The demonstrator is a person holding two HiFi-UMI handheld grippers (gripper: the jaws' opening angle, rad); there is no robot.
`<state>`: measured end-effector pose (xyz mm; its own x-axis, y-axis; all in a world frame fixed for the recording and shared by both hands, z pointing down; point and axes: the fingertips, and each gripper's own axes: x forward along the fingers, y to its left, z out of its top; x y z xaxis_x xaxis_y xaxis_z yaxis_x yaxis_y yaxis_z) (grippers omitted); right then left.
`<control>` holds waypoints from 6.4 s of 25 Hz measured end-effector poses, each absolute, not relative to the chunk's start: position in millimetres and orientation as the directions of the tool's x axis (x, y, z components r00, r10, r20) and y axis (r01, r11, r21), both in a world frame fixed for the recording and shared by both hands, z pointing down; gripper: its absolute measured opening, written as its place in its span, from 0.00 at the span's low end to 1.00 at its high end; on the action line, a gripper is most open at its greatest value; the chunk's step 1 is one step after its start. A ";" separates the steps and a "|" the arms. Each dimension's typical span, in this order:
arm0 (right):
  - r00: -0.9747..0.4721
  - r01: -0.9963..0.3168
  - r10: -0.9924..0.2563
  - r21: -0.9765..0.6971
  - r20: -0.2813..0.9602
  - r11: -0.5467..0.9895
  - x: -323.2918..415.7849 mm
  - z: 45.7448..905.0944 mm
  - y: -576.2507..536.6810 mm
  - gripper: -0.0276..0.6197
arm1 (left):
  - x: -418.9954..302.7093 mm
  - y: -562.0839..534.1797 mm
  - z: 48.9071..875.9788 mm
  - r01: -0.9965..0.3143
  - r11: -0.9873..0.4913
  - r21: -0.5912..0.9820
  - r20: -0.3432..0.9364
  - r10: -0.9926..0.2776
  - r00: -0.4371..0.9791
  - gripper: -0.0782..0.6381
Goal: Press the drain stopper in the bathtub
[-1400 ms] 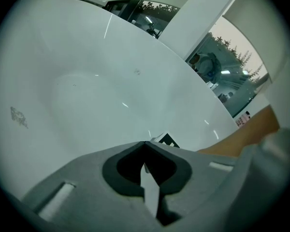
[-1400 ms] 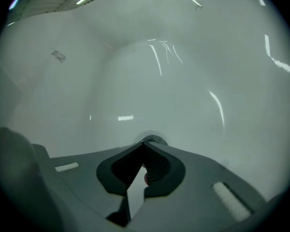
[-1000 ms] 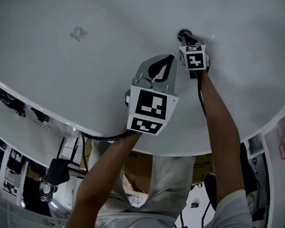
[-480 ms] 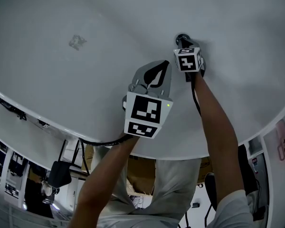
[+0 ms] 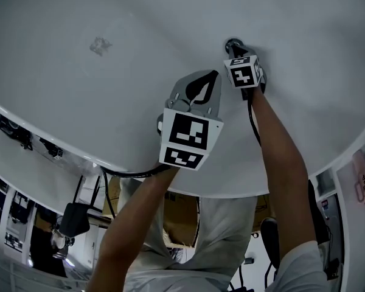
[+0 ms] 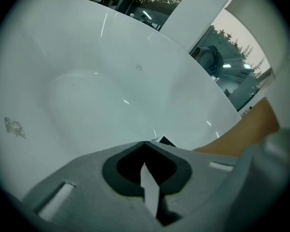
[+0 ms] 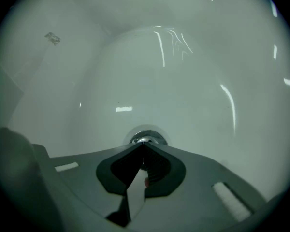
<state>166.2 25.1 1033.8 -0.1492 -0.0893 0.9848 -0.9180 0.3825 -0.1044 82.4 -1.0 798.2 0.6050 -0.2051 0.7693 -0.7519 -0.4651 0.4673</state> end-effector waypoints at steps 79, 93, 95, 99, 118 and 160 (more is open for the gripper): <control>-0.405 -0.914 -0.775 -0.242 0.486 0.326 153.2 363.7 -35.9 0.05 | 84.4 21.5 327.6 -0.762 -0.500 0.411 0.569 -0.512 0.644 0.11; -0.406 -0.914 -0.819 -0.199 0.406 0.355 141.0 228.5 6.3 0.05 | 71.1 33.2 219.8 -0.714 -0.603 0.355 0.465 -0.548 0.695 0.11; -0.409 -0.912 -0.823 -0.187 0.395 0.364 139.2 212.4 12.7 0.05 | 72.1 34.2 205.9 -0.700 -0.629 0.339 0.455 -0.542 0.707 0.11; -0.400 -0.916 -0.840 -0.170 0.366 0.363 139.6 178.5 22.7 0.05 | 78.1 38.3 174.8 -0.666 -0.676 0.316 0.420 -0.530 0.737 0.11; -0.350 -0.900 -0.926 -0.323 0.140 0.291 123.3 34.7 74.8 0.05 | 64.8 80.4 61.6 -0.518 -0.802 0.296 0.256 -0.456 0.852 0.11; -0.217 -0.966 -0.960 -0.181 0.176 0.185 89.0 28.0 107.7 0.05 | 71.5 92.1 51.7 -0.497 -0.831 0.249 0.269 -0.434 0.860 0.11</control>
